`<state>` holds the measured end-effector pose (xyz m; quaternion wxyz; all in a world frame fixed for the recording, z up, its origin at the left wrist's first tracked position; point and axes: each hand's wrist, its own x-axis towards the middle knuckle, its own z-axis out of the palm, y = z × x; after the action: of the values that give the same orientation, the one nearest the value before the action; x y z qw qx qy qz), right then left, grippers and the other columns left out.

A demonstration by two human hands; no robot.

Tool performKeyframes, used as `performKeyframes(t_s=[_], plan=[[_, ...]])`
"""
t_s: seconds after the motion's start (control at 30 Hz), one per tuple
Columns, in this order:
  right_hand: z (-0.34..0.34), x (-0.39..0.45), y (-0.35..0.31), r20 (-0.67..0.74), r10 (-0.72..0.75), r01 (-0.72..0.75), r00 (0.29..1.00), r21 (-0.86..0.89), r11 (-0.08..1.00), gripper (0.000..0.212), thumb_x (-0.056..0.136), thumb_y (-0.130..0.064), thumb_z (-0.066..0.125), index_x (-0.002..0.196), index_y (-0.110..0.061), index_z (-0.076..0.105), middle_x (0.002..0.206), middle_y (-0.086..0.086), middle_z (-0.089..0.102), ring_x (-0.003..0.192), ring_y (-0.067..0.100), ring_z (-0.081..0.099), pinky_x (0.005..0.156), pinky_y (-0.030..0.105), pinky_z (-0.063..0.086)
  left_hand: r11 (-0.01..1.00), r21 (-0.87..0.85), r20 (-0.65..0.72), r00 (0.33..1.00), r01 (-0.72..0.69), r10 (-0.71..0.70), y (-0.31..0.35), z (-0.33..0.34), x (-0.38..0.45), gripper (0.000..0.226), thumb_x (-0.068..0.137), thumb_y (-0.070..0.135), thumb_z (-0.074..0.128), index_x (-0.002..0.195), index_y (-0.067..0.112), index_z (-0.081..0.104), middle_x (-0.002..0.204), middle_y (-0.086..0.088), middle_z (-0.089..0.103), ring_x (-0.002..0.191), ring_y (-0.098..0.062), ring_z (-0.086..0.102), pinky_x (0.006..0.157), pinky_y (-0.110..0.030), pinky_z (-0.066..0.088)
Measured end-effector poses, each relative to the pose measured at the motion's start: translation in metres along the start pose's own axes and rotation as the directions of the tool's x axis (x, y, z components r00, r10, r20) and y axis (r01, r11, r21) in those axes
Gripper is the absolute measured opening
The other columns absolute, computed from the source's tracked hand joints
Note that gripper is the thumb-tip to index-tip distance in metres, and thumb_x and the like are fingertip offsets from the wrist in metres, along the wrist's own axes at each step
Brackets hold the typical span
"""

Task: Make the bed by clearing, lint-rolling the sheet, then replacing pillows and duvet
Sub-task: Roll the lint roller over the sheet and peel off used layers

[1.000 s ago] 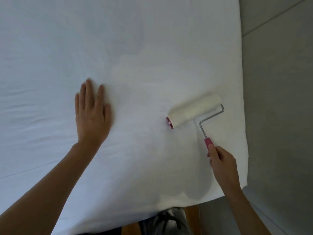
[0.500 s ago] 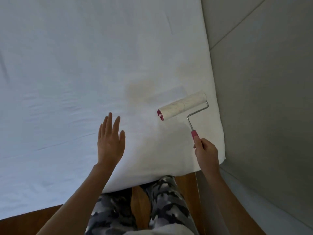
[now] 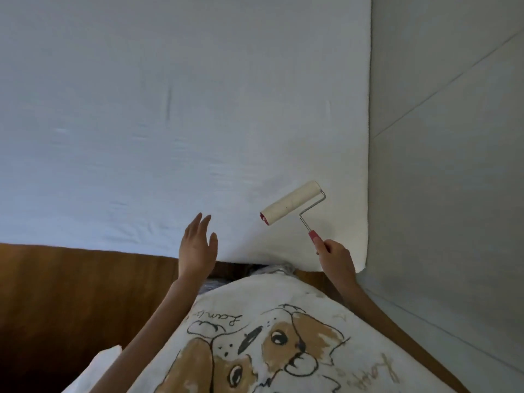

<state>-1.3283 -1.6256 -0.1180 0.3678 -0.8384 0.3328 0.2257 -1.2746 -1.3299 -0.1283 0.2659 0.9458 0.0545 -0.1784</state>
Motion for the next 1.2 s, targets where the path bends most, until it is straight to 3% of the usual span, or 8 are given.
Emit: performKeyframes(t_s=[0.17, 0.37, 0.5, 0.73, 0.83, 0.97, 1.13, 1.2], plan=[[0.031, -0.034, -0.032, 0.025, -0.116, 0.118, 0.993, -0.074, 0.990, 0.054, 0.096, -0.047, 0.045, 0.075, 0.000, 0.059, 0.066, 0.013, 0.060, 0.062, 0.024, 0.056, 0.056, 0.033, 0.038, 0.965, -0.130, -0.080, 0.967, 0.229, -0.240, -0.071, -0.038, -0.067, 0.044, 0.100, 0.021, 0.047, 0.144, 0.015, 0.043, 0.154, -0.006, 0.037, 0.142, -0.024, 0.031, 0.111, -0.042, 0.034], [0.097, -0.088, -0.104, 0.099, -0.288, 0.298, 0.952, -0.101, 0.949, 0.077, 0.084, -0.072, 0.039, 0.073, 0.002, 0.056, 0.061, 0.012, 0.055, 0.056, 0.020, 0.051, 0.054, 0.031, 0.035, 0.935, -0.207, -0.241, 0.911, 0.288, -0.334, -0.163, -0.091, -0.125, 0.043, 0.097, 0.015, 0.052, 0.139, 0.008, 0.049, 0.146, -0.013, 0.046, 0.137, -0.029, 0.040, 0.110, -0.045, 0.037], [0.150, -0.124, -0.162, 0.197, -0.358, 0.390, 0.913, -0.163, 0.906, 0.071, 0.088, -0.067, 0.045, 0.073, 0.002, 0.055, 0.065, 0.016, 0.058, 0.060, 0.026, 0.054, 0.056, 0.032, 0.038, 0.908, -0.252, -0.335, 0.851, 0.334, -0.405, -0.217, -0.128, -0.148, 0.042, 0.098, 0.016, 0.052, 0.139, 0.009, 0.050, 0.146, -0.012, 0.047, 0.136, -0.029, 0.041, 0.109, -0.043, 0.039], [0.247, -0.157, -0.268, 0.384, -0.482, 0.597, 0.787, -0.281, 0.751, 0.078, 0.083, -0.076, 0.041, 0.075, 0.000, 0.055, 0.067, 0.013, 0.059, 0.066, 0.028, 0.057, 0.058, 0.035, 0.045, 0.804, -0.388, -0.396, 0.706, 0.451, -0.587, -0.294, -0.164, -0.170, 0.035, 0.099, 0.017, 0.051, 0.133, 0.009, 0.055, 0.139, -0.009, 0.055, 0.128, -0.025, 0.051, 0.101, -0.035, 0.044], [0.296, -0.163, -0.320, 0.469, -0.501, 0.668, 0.728, -0.320, 0.671, 0.073, 0.083, -0.075, 0.043, 0.068, -0.004, 0.048, 0.061, 0.009, 0.053, 0.061, 0.027, 0.049, 0.055, 0.031, 0.038, 0.726, -0.463, -0.386, 0.621, 0.510, -0.682, -0.333, -0.176, -0.171, 0.032, 0.099, 0.016, 0.051, 0.129, 0.009, 0.059, 0.133, -0.008, 0.059, 0.122, -0.024, 0.056, 0.096, -0.033, 0.047], [0.364, -0.167, -0.393, 0.581, -0.518, 0.769, 0.628, -0.365, 0.525, 0.063, 0.087, -0.068, 0.047, 0.063, -0.012, 0.031, 0.052, -0.003, 0.034, 0.054, 0.017, 0.031, 0.052, 0.031, 0.029, 0.624, -0.504, -0.293, 0.562, 0.597, -0.774, -0.391, -0.190, -0.154, 0.031, 0.099, 0.017, 0.051, 0.129, 0.010, 0.060, 0.131, -0.008, 0.061, 0.118, -0.024, 0.059, 0.093, -0.035, 0.051], [0.453, -0.165, -0.482, 0.713, -0.453, 0.832, 0.536, -0.353, 0.429, 0.077, 0.076, -0.081, 0.035, 0.071, -0.007, 0.052, 0.061, 0.005, 0.056, 0.060, 0.023, 0.050, 0.053, 0.030, 0.036, 0.420, -0.659, -0.193, 0.400, 0.623, -0.896, -0.454, -0.237, -0.123, 0.032, 0.099, 0.014, 0.049, 0.128, 0.008, 0.061, 0.128, -0.007, 0.064, 0.117, -0.023, 0.060, 0.097, -0.035, 0.049], [0.486, -0.173, -0.523, 0.767, -0.449, 0.879, 0.459, -0.317, 0.356, 0.071, 0.082, -0.076, 0.040, 0.070, -0.006, 0.048, 0.057, 0.003, 0.050, 0.055, 0.021, 0.044, 0.051, 0.030, 0.033, 0.336, -0.717, -0.142, 0.343, 0.611, -0.928, -0.478, -0.263, -0.113, 0.032, 0.099, 0.015, 0.049, 0.129, 0.008, 0.060, 0.128, -0.007, 0.064, 0.117, -0.022, 0.060, 0.098, -0.035, 0.048]])
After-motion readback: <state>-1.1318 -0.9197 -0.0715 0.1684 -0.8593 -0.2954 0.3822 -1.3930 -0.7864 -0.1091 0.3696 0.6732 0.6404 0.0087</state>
